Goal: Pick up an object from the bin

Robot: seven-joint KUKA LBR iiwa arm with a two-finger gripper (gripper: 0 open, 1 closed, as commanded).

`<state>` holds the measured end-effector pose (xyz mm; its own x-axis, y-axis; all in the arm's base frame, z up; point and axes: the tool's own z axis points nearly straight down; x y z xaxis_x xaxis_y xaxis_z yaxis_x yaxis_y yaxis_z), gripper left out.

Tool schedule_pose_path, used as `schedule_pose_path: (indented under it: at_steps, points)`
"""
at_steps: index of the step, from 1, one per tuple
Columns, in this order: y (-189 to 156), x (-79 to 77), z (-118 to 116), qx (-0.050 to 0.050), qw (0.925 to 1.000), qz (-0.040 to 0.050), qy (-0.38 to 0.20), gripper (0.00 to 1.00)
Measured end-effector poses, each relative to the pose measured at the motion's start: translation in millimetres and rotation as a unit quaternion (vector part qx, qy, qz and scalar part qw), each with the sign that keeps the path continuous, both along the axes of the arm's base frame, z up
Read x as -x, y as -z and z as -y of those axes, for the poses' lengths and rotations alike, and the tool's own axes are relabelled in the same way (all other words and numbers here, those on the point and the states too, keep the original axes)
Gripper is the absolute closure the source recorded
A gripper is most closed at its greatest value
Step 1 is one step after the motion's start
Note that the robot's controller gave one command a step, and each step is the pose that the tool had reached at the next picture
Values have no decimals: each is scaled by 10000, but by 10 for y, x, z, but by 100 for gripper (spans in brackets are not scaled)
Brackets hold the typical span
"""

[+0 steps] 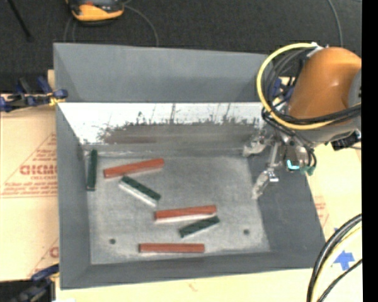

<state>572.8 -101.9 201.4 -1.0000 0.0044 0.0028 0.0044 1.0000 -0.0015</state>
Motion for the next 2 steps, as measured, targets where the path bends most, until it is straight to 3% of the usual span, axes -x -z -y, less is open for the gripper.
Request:
schedule_pose_path:
  at_steps: [1,2]
  points:
    - [-39,-17,-2,6,10000,37,-10,0]
    - [445,267,-273,10,9997,60,-257,0]
